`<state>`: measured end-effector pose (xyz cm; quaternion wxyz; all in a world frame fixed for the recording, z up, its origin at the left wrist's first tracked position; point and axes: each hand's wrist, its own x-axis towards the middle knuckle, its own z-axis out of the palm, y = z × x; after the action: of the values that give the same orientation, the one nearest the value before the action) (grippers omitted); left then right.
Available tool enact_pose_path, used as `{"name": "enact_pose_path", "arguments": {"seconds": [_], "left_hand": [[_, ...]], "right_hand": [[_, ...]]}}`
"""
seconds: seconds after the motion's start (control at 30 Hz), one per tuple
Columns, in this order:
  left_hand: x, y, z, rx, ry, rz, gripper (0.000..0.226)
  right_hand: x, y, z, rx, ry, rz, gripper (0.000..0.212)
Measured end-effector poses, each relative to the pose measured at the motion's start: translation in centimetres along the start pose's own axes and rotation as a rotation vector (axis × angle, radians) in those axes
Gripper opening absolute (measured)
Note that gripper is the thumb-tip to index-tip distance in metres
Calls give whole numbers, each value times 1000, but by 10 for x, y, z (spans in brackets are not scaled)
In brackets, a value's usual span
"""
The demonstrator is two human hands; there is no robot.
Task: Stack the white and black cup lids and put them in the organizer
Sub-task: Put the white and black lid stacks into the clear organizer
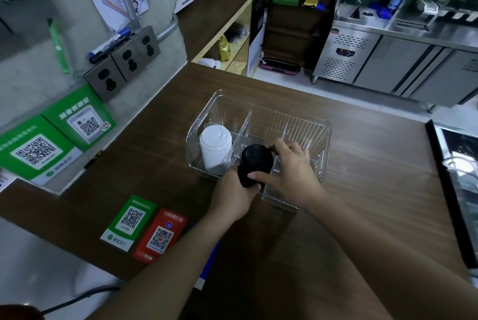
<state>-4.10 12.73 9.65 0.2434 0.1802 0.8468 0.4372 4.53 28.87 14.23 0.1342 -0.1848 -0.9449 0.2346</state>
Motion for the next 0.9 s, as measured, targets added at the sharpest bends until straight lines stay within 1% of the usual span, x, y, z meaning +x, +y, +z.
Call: {"name": "enact_pose_path", "arguments": {"seconds": [0.2, 0.3, 0.43, 0.7, 0.9], "left_hand": [[19, 5, -5, 119, -105, -49, 24], [22, 3, -5, 141, -97, -54, 25], [19, 1, -5, 105, -101, -38, 26], [17, -1, -1, 139, -123, 2, 32], [12, -2, -4, 94, -111, 53, 46]], "right_hand": [[10, 3, 10, -42, 9, 12, 82], [9, 2, 16, -63, 36, -3, 82], [4, 4, 24, -71, 79, -6, 83], [-7, 10, 30, -32, 76, 19, 87], [-13, 9, 31, 32, 77, 25, 87]]}}
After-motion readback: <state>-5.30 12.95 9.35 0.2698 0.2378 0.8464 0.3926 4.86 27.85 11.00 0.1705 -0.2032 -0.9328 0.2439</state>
